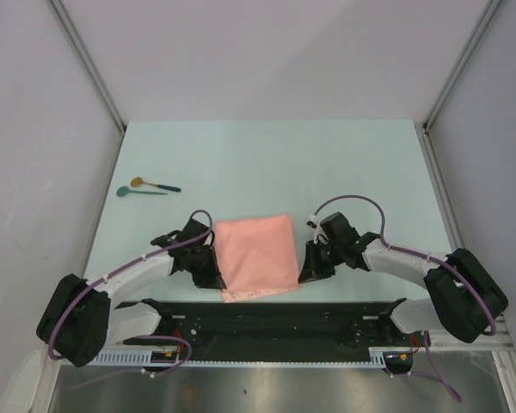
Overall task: Fold the napkin into a case and place the utensils inside
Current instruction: Move the lower triangle-folded napkin to the center of the board.
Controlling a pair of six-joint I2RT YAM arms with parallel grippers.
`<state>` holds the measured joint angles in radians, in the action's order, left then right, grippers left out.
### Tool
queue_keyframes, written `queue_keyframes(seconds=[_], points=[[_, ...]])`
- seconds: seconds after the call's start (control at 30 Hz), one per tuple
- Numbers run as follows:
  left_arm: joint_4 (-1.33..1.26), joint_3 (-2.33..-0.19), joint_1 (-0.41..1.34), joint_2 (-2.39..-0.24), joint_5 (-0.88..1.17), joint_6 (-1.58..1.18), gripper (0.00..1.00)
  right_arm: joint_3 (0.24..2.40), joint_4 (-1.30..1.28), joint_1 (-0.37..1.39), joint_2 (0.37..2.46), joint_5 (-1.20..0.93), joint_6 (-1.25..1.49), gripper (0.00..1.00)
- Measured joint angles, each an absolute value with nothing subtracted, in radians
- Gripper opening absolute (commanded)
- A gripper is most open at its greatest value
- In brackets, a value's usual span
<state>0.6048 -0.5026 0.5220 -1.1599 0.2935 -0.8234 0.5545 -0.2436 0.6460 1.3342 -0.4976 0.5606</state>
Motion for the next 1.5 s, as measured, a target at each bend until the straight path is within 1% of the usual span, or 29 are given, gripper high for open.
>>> queue_keyframes(seconds=[0.03,0.07,0.1,0.13,0.17,0.23,0.27,0.3,0.33,0.37,0.4,0.43,0.47,0.53,0.6,0.63,0.7,0.8,0.97,1.1,1.17,1.2,1.33,1.4,1.47,1.5], points=[[0.605,-0.503,0.522,-1.157,0.295,-0.824,0.07,0.554,-0.243,0.64,1.334,-0.497,0.56,0.06],[0.605,-0.503,0.523,-1.155,0.297,-0.824,0.1,0.554,-0.243,0.632,1.334,-0.497,0.565,0.06],[0.605,-0.502,0.524,-1.153,0.299,-0.827,0.14,0.554,-0.242,0.627,1.334,-0.496,0.565,0.07],[0.603,-0.501,0.524,-1.151,0.302,-0.831,0.2,0.554,-0.242,0.622,1.334,-0.495,0.565,0.08],[0.601,-0.497,0.525,-1.15,0.306,-0.831,0.35,0.554,-0.241,0.619,1.334,-0.495,0.565,0.1],[0.6,-0.485,0.525,-1.151,0.317,-0.832,0.5,0.554,-0.241,0.613,1.334,-0.494,0.564,0.12],[0.606,-0.483,0.526,-1.151,0.319,-0.833,0.62,0.553,-0.241,0.611,1.334,-0.494,0.564,0.21],[0.611,-0.483,0.527,-1.151,0.321,-0.83,0.66,0.553,-0.241,0.61,1.334,-0.494,0.564,0.27],[0.619,-0.484,0.527,-1.149,0.32,-0.83,0.7,0.553,-0.242,0.605,1.334,-0.494,0.561,0.36],[0.632,-0.489,0.526,-1.146,0.316,-0.828,0.74,0.554,-0.243,0.602,1.334,-0.494,0.557,0.4],[0.65,-0.498,0.526,-1.142,0.306,-0.826,0.75,0.553,-0.243,0.598,1.333,-0.493,0.556,0.44],[0.67,-0.513,0.526,-1.139,0.294,-0.822,0.76,0.553,-0.245,0.59,1.33,-0.493,0.547,0.51],[0.706,-0.542,0.524,-1.139,0.278,-0.817,0.78,0.554,-0.248,0.579,1.326,-0.493,0.541,0.54],[0.748,-0.62,0.509,-1.139,0.238,-0.795,0.79,0.563,-0.259,0.554,1.324,-0.489,0.53,0.62],[0.756,-0.698,0.471,-1.139,0.218,-0.77,0.77,0.587,-0.267,0.532,1.331,-0.483,0.518,0.63],[0.743,-0.729,0.44,-1.142,0.213,-0.754,0.74,0.611,-0.268,0.518,1.346,-0.481,0.51,0.63],[0.705,-0.767,0.373,-1.166,0.215,-0.728,0.71,0.677,-0.257,0.492,1.399,-0.476,0.497,0.63],[0.652,-0.81,0.299,-1.276,0.225,-0.688,0.68,0.801,-0.234,0.467,1.512,-0.464,0.488,0.63],[0.605,-0.879,0.279,-1.445,0.238,-0.649,0.67,1.003,-0.205,0.464,1.724,-0.41,0.469,0.62],[0.581,-0.931,0.275,-1.475,0.248,-0.636,0.66,1.105,-0.219,0.474,1.828,-0.348,0.453,0.59],[0.564,-0.947,0.27,-1.476,0.255,-0.628,0.66,1.141,-0.229,0.483,1.86,-0.316,0.445,0.56],[0.555,-0.951,0.265,-1.476,0.261,-0.627,0.66,1.155,-0.237,0.489,1.871,-0.3,0.44,0.51],[0.544,-0.952,0.246,-1.476,0.275,-0.627,0.66,1.19,-0.266,0.512,1.897,-0.239,0.424,0.45],[0.539,-0.952,0.238,-1.476,0.281,-0.627,0.65,1.201,-0.279,0.529,1.906,-0.215,0.421,0.4],[0.536,-0.952,0.228,-1.476,0.286,-0.627,0.66,1.213,-0.282,0.539,1.914,-0.189,0.414,0.38],[0.534,-0.952,0.223,-1.476,0.291,-0.627,0.66,1.217,-0.283,0.542,1.919,-0.182,0.413,0.34]])
